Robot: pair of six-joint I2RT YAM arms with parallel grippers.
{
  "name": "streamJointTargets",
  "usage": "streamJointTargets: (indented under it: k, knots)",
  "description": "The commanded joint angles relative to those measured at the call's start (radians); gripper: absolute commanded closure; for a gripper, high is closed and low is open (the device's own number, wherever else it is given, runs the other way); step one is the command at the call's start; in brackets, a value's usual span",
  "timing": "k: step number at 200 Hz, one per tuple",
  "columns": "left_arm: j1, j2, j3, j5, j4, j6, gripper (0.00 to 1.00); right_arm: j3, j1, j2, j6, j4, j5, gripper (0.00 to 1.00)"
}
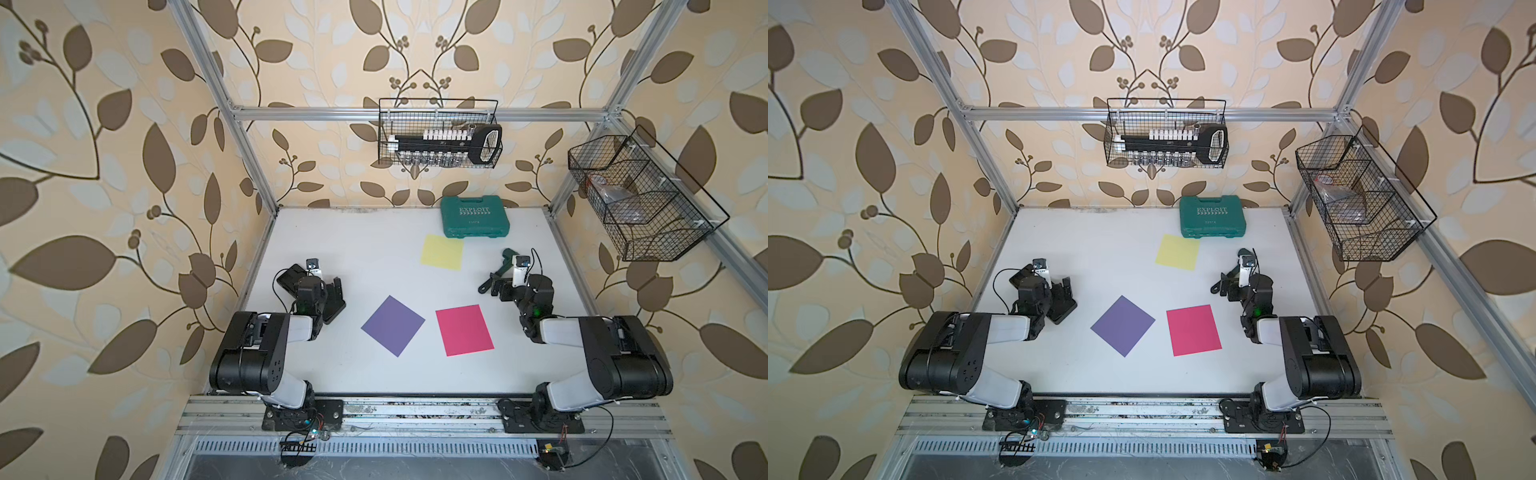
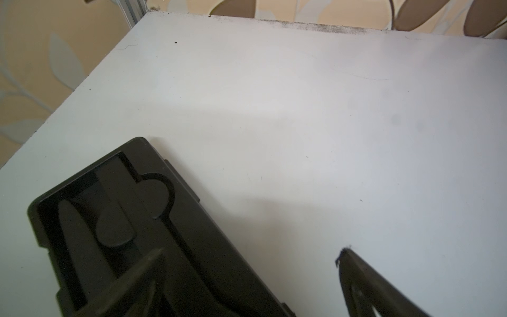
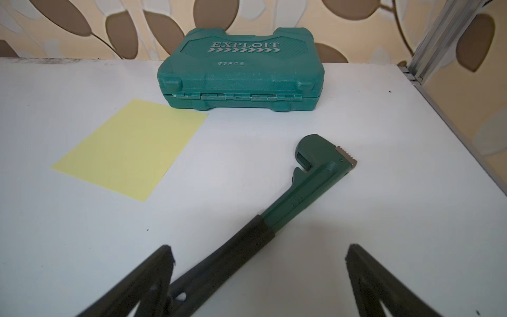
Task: Fold the square paper diagonally
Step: Adjust the paper at the center of the board.
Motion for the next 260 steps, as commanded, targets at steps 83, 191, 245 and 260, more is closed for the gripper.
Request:
streamJointTargets:
  k: [83, 191, 245, 260]
  knots:
    - [-0.009, -0.016, 0.009, -0.012, 0.025, 0.002, 0.01, 0.022, 0.003, 0.001, -0.008, -0.016, 0.008, 0.02]
    - [-0.109, -0.149, 0.469, -0.108, -0.738, -0.116, 0.09, 0.271, 0.010, -0.184, 0.034, -0.638, 0.042, 0.08]
    - [-0.205, -0.165, 0.716, 0.099, -1.177, -0.283, 0.03, 0.479, 0.080, -0.211, 0.211, -1.089, -0.278, 0.20]
    - [-0.238, -0.206, 0.693, 0.156, -1.197, -0.295, 0.03, 0.521, 0.139, -0.207, 0.213, -1.213, -0.296, 0.20]
